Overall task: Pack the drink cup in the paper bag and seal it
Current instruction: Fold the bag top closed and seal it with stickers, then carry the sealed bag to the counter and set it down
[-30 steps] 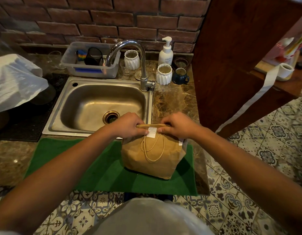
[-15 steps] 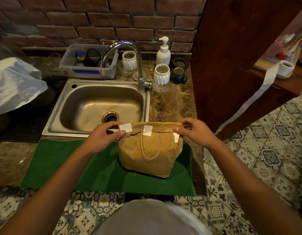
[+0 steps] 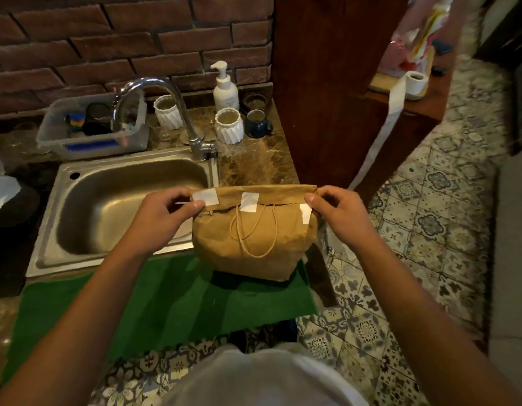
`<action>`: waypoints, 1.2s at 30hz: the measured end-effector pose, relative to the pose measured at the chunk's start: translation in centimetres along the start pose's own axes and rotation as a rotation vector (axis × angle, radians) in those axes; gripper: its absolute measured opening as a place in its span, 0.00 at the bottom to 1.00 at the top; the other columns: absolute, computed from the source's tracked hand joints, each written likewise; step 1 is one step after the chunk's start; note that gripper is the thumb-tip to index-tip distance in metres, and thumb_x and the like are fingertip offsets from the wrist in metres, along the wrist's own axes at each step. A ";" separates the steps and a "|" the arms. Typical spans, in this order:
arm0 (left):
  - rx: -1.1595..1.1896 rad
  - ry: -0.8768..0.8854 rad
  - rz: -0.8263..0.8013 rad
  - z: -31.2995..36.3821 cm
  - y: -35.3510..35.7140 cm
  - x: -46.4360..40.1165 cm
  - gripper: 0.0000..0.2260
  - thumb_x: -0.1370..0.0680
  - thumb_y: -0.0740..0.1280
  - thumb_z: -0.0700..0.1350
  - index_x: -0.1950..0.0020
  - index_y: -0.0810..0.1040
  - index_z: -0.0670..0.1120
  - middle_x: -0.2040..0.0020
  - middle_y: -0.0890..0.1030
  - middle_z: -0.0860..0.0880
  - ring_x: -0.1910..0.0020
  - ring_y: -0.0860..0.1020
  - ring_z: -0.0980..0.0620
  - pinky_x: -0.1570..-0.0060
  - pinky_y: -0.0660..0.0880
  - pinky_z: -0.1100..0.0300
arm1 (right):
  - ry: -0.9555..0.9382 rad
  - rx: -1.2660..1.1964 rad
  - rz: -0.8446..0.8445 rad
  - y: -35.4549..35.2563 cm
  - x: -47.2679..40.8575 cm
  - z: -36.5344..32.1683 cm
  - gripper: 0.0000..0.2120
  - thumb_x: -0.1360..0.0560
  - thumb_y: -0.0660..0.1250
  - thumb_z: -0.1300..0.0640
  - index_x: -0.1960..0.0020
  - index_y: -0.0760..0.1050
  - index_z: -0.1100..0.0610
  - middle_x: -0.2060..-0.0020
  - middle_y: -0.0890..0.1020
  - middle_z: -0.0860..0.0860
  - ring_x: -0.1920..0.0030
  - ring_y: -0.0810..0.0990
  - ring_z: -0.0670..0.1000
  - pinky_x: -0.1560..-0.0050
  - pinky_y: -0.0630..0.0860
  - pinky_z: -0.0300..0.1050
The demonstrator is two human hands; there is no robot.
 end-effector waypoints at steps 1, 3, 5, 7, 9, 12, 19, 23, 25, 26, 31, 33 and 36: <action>0.003 0.029 -0.032 0.9 0.6 -0.7 0.05 0.20 0.71 0.44 0.53 0.84 0.54 0.60 0.84 0.62 0.63 0.79 0.67 0.64 0.71 0.76 | 0.015 -0.011 0.059 -1.0 1.1 -0.1 0.10 0.21 0.69 0.45 0.54 0.84 0.50 0.60 0.85 0.55 0.56 0.83 0.61 0.53 0.80 0.63; 0.007 0.094 -0.108 2.6 2.4 -2.1 0.05 0.21 0.71 0.45 0.52 0.83 0.55 0.57 0.84 0.61 0.59 0.80 0.65 0.61 0.72 0.75 | 0.050 0.000 0.192 -3.2 3.9 -0.2 0.09 0.21 0.69 0.45 0.54 0.84 0.48 0.60 0.85 0.52 0.57 0.83 0.57 0.54 0.80 0.60; 0.041 0.151 -0.189 4.6 4.5 -3.3 0.04 0.21 0.71 0.45 0.51 0.84 0.54 0.56 0.85 0.58 0.57 0.81 0.63 0.58 0.75 0.70 | 0.060 0.007 0.345 -5.7 7.6 -0.3 0.08 0.21 0.69 0.45 0.55 0.83 0.46 0.62 0.84 0.47 0.60 0.83 0.48 0.58 0.78 0.49; 0.062 0.217 -0.292 6.9 7.0 -3.9 0.03 0.21 0.71 0.46 0.51 0.84 0.54 0.55 0.86 0.56 0.56 0.82 0.60 0.56 0.76 0.68 | 0.092 -0.022 0.470 -7.6 11.7 -0.6 0.07 0.21 0.70 0.47 0.56 0.84 0.46 0.63 0.84 0.47 0.63 0.81 0.45 0.60 0.76 0.42; 0.061 0.301 -0.397 9.7 10.0 -3.8 0.04 0.21 0.71 0.48 0.49 0.84 0.54 0.54 0.85 0.55 0.54 0.83 0.58 0.55 0.78 0.66 | 0.126 -0.050 0.581 -9.4 15.9 -0.7 0.07 0.21 0.71 0.50 0.56 0.84 0.49 0.63 0.84 0.49 0.64 0.80 0.45 0.60 0.76 0.39; 0.120 0.378 -0.515 13.6 14.6 -2.8 0.06 0.21 0.71 0.49 0.46 0.84 0.56 0.51 0.85 0.58 0.52 0.82 0.62 0.57 0.76 0.71 | 0.169 -0.078 0.752 -12.0 22.1 -0.3 0.07 0.21 0.72 0.52 0.56 0.84 0.53 0.61 0.84 0.52 0.62 0.80 0.42 0.59 0.75 0.36; 0.199 0.482 -0.707 20.7 26.3 2.3 0.09 0.22 0.73 0.47 0.44 0.85 0.60 0.50 0.87 0.58 0.51 0.84 0.59 0.57 0.78 0.68 | 0.205 -0.092 1.122 -17.3 35.6 1.3 0.09 0.21 0.72 0.55 0.56 0.85 0.41 0.62 0.86 0.41 0.62 0.82 0.39 0.60 0.79 0.34; 0.240 0.555 -0.773 25.1 33.9 6.5 0.09 0.21 0.72 0.46 0.41 0.84 0.54 0.50 0.87 0.56 0.50 0.84 0.59 0.54 0.77 0.69 | 0.201 -0.131 1.269 -20.9 42.5 2.5 0.11 0.19 0.69 0.57 0.56 0.84 0.45 0.65 0.84 0.42 0.65 0.80 0.40 0.62 0.77 0.34; 0.262 0.538 -0.802 27.0 38.1 8.7 0.10 0.21 0.72 0.45 0.41 0.84 0.52 0.51 0.87 0.55 0.51 0.84 0.58 0.54 0.78 0.67 | 0.194 -0.164 1.348 -23.1 46.2 3.1 0.11 0.19 0.68 0.59 0.56 0.83 0.46 0.66 0.84 0.42 0.65 0.81 0.39 0.63 0.77 0.33; 0.275 0.551 -0.826 28.1 40.1 10.0 0.09 0.21 0.72 0.44 0.42 0.84 0.54 0.52 0.87 0.57 0.53 0.83 0.60 0.55 0.78 0.67 | 0.196 -0.181 1.391 -24.2 48.1 3.5 0.10 0.19 0.68 0.60 0.54 0.83 0.47 0.66 0.84 0.41 0.65 0.81 0.38 0.63 0.77 0.32; 0.340 0.651 -0.913 33.7 48.6 15.6 0.11 0.21 0.72 0.43 0.44 0.83 0.59 0.52 0.86 0.60 0.53 0.83 0.62 0.54 0.77 0.68 | 0.252 -0.147 1.546 -28.9 56.6 5.8 0.05 0.19 0.69 0.58 0.51 0.83 0.51 0.66 0.83 0.41 0.65 0.80 0.39 0.63 0.76 0.34; 0.345 0.672 -0.956 35.7 52.5 17.9 0.13 0.21 0.72 0.45 0.46 0.83 0.65 0.52 0.85 0.61 0.52 0.82 0.63 0.54 0.78 0.68 | 0.279 -0.113 1.603 -30.6 60.4 6.4 0.05 0.19 0.69 0.57 0.50 0.83 0.48 0.64 0.84 0.42 0.63 0.81 0.40 0.62 0.77 0.34; 0.363 0.673 -1.018 38.4 57.6 21.0 0.11 0.24 0.73 0.49 0.45 0.84 0.65 0.53 0.84 0.60 0.53 0.82 0.61 0.55 0.79 0.66 | 0.305 -0.028 1.689 -32.8 65.3 6.4 0.08 0.19 0.69 0.56 0.49 0.82 0.43 0.64 0.84 0.39 0.64 0.80 0.38 0.61 0.77 0.34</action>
Point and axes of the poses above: each hand's wrist, its own x-axis away from the middle knuckle, its own y-axis out of the palm, z = x × y, the point moved 7 cm from there along -x, towards the middle knuckle
